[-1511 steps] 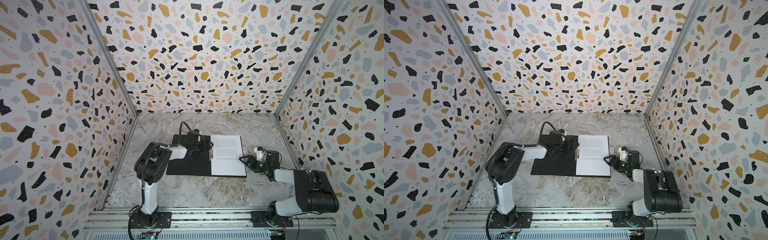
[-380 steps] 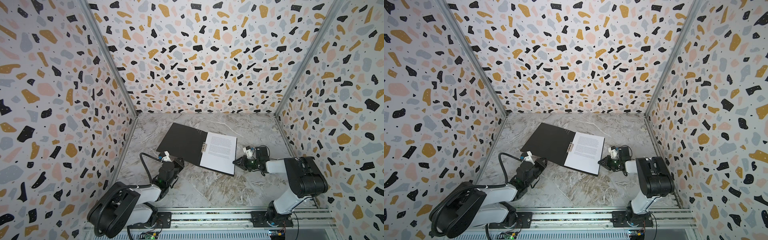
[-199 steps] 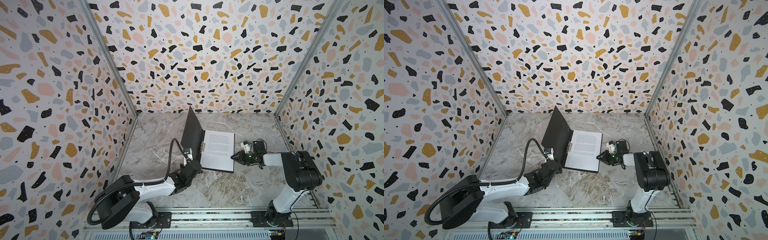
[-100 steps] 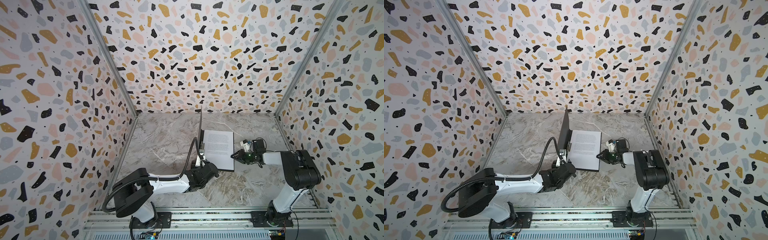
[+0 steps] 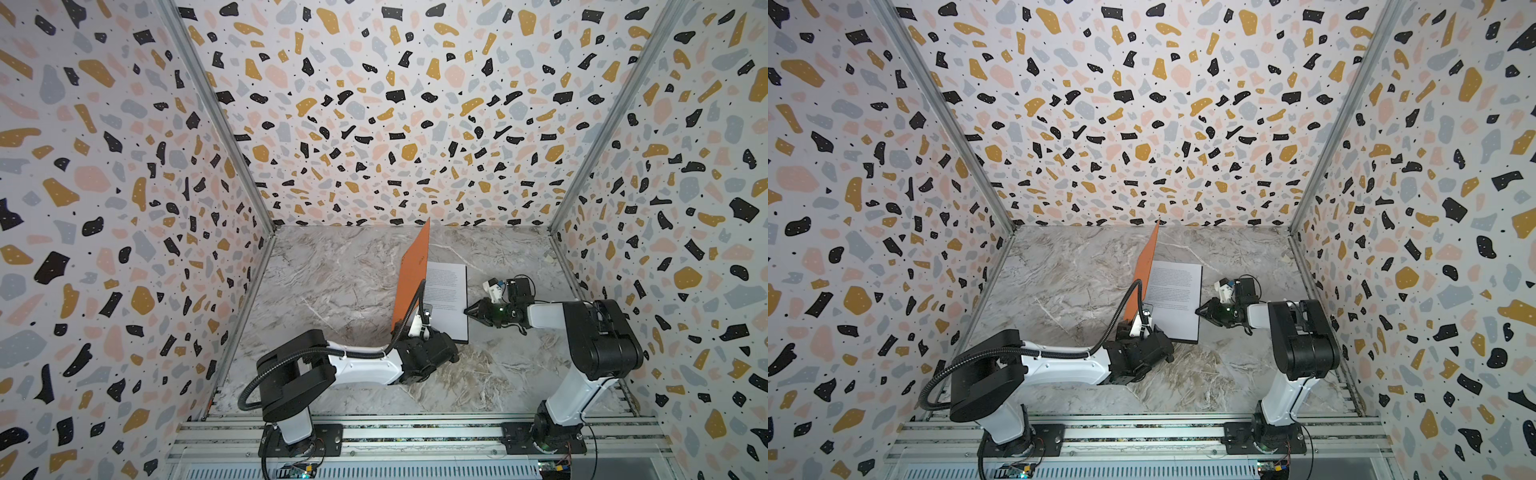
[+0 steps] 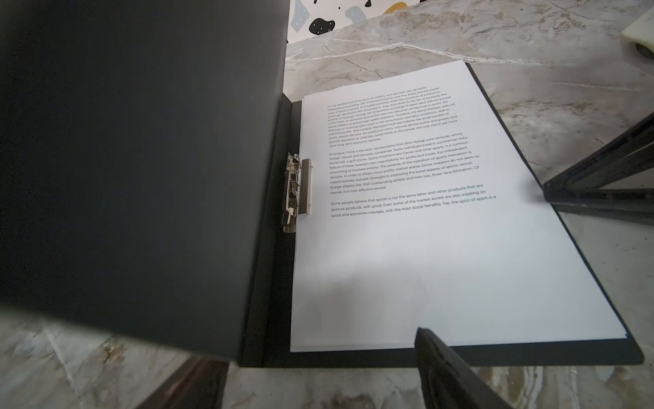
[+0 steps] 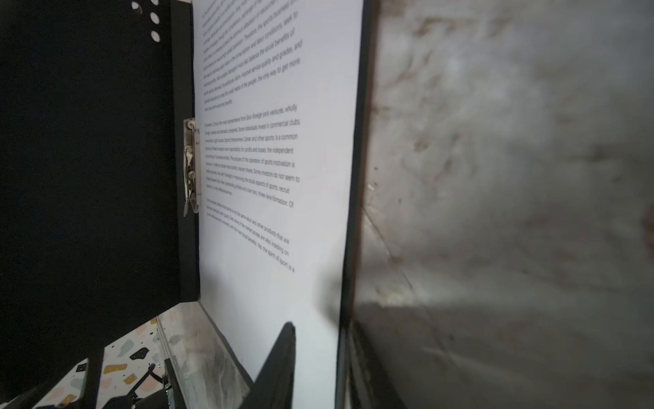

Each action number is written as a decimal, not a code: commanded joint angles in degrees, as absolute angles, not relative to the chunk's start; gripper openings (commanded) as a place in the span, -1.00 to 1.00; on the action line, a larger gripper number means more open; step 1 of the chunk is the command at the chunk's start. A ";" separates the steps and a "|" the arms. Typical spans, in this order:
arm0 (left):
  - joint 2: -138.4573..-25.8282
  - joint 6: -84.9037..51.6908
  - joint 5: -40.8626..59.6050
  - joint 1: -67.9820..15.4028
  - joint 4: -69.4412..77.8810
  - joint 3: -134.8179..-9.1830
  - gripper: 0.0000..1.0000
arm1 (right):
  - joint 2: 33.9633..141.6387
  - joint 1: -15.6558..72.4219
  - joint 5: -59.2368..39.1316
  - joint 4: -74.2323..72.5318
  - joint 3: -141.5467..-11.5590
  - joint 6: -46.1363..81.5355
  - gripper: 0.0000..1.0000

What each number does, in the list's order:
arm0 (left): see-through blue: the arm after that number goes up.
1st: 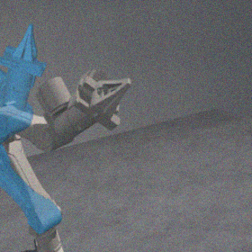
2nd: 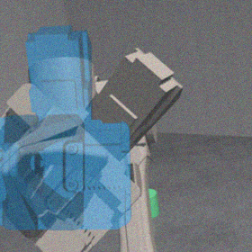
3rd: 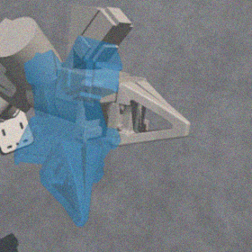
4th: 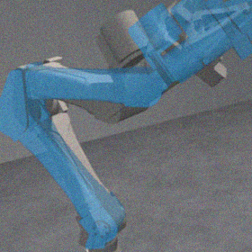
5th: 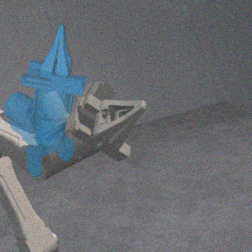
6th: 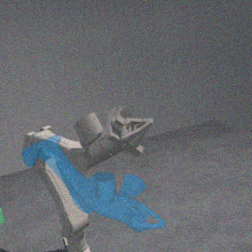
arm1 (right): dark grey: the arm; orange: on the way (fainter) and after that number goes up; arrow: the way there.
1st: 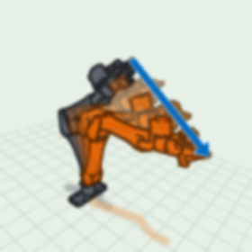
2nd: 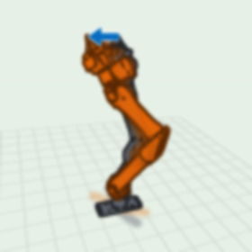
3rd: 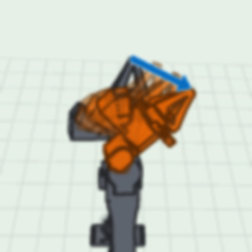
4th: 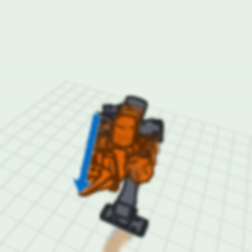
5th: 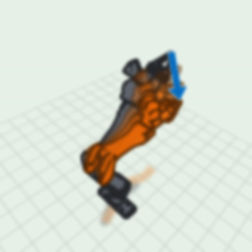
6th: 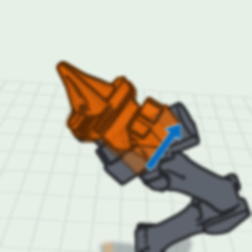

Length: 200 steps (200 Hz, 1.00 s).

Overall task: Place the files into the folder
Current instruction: 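Swing the cover over the sheet with left gripper while right holds folder edge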

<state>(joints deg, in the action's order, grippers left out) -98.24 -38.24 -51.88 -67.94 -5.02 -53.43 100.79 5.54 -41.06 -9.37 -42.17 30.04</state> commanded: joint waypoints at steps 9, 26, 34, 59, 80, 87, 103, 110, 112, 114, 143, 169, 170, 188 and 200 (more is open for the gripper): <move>-100.89 -37.61 -56.37 -70.06 -8.90 -58.02 1.00 | 101.09 4.59 -36.56 -3.96 -41.66 28.74 -0.45; -103.35 -37.70 -56.91 -71.03 -10.56 -60.53 0.99 | 100.79 4.19 -36.89 -3.84 -41.58 28.66 -0.44; -104.44 -37.61 -57.00 -71.47 -11.09 -61.69 1.00 | 100.44 3.97 -36.98 -3.72 -41.50 28.66 -0.45; -107.13 -37.13 -58.11 -73.16 -13.33 -65.31 0.99 | 99.68 2.93 -37.09 -3.47 -41.29 28.22 -0.44; -108.18 -37.35 -58.18 -73.98 -13.58 -66.55 0.99 | 99.53 2.13 -37.60 -3.27 -41.23 28.06 -0.45; -108.28 -37.35 -57.80 -74.09 -13.38 -66.69 0.99 | 99.41 1.87 -37.62 -3.31 -41.16 28.06 -0.44; -108.43 -37.19 -57.43 -74.35 -12.96 -66.79 0.99 | 99.00 1.56 -37.66 -3.20 -40.96 28.05 -0.44; -108.53 -37.02 -57.34 -74.51 -13.00 -67.00 0.99 | 98.81 1.43 -37.70 -3.25 -40.96 28.04 -0.44; -108.54 -37.01 -57.36 -74.53 -13.01 -67.09 0.99 | 98.86 1.46 -37.70 -3.25 -40.96 28.04 -0.44; -108.61 -36.94 -57.32 -74.60 -13.05 -67.18 0.99 | 98.85 1.42 -37.71 -3.19 -40.89 27.99 -0.44; -109.24 -36.74 -57.31 -75.14 -13.56 -68.16 0.99 | 98.67 1.32 -37.79 -3.13 -40.81 28.04 -0.44; -109.36 -37.44 -57.05 -75.23 -13.46 -68.05 0.99 | 98.37 0.81 -37.79 -3.16 -40.56 27.97 -0.43; -109.35 -37.53 -57.09 -75.23 -13.41 -67.99 0.99 | 98.36 0.80 -37.79 -3.12 -40.58 27.96 -0.43; -108.39 -37.82 -56.93 -75.23 -12.75 -67.21 0.99 | 98.10 0.37 -37.79 -2.97 -40.36 27.78 -0.40; -107.31 -37.88 -56.75 -75.23 -11.55 -66.18 0.99 | 97.90 0.08 -37.85 -2.90 -40.23 27.73 -0.32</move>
<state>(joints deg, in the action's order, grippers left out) -109.06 -37.19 -55.99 -74.87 -12.95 -66.74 99.26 0.95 -40.66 -7.09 -41.74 28.91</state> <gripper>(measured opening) 0.996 0.307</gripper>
